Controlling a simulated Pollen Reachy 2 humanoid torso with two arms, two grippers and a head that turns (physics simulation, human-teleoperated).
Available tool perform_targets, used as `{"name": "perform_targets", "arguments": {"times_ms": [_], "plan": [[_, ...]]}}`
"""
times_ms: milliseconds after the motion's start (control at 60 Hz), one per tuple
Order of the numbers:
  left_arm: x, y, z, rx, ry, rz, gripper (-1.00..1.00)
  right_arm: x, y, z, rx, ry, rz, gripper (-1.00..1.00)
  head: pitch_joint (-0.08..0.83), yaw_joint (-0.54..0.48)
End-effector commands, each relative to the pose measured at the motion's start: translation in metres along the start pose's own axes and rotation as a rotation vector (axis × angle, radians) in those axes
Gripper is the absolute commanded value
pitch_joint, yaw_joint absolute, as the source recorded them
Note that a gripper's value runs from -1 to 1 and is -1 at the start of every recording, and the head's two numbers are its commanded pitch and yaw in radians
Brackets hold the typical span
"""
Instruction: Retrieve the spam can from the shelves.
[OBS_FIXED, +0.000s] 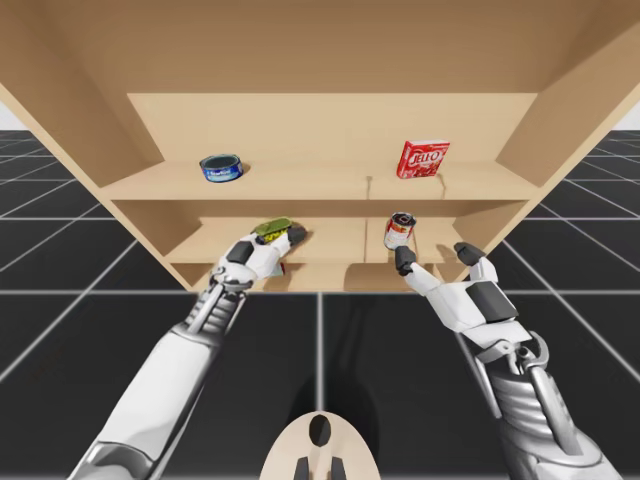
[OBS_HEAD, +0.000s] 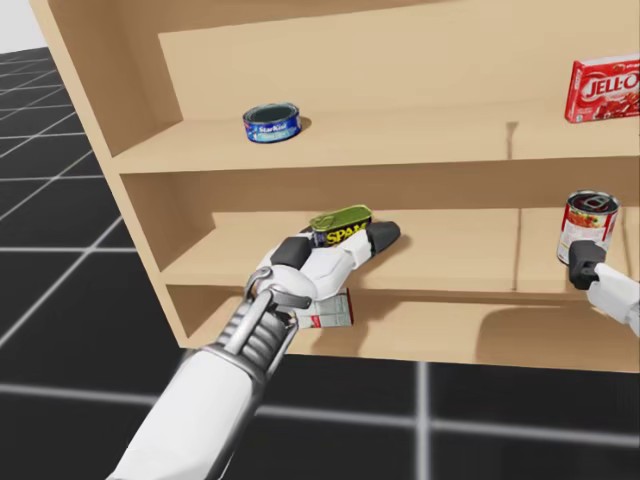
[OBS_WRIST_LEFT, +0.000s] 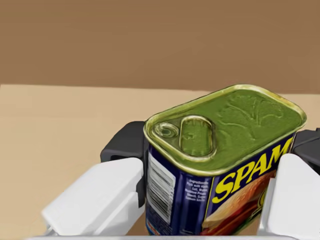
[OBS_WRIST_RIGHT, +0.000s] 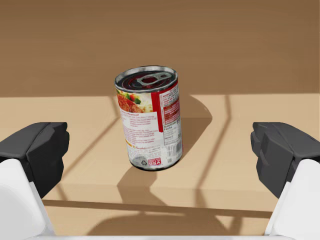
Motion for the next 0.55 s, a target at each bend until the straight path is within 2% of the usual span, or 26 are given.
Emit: {"name": "perform_targets", "arguments": {"times_ms": [17,367,550], "plan": [[0.02,-0.037,0.015,-0.067,-0.079,0.053,1.0,-0.002,0.002,0.0,0.0,0.001,-0.015,-1.0,0.442,0.22],[0.058,-0.042,0.071,-0.096,-0.221,0.024,1.0,-0.001,0.002,-0.002,0.002,-0.003,-0.022,-1.0,0.432,0.22],[0.061,-0.038,0.1,-0.094,-0.238,0.005,1.0,0.0,0.002,-0.002,0.001,-0.004,-0.022,-1.0,0.429,0.22]]}}
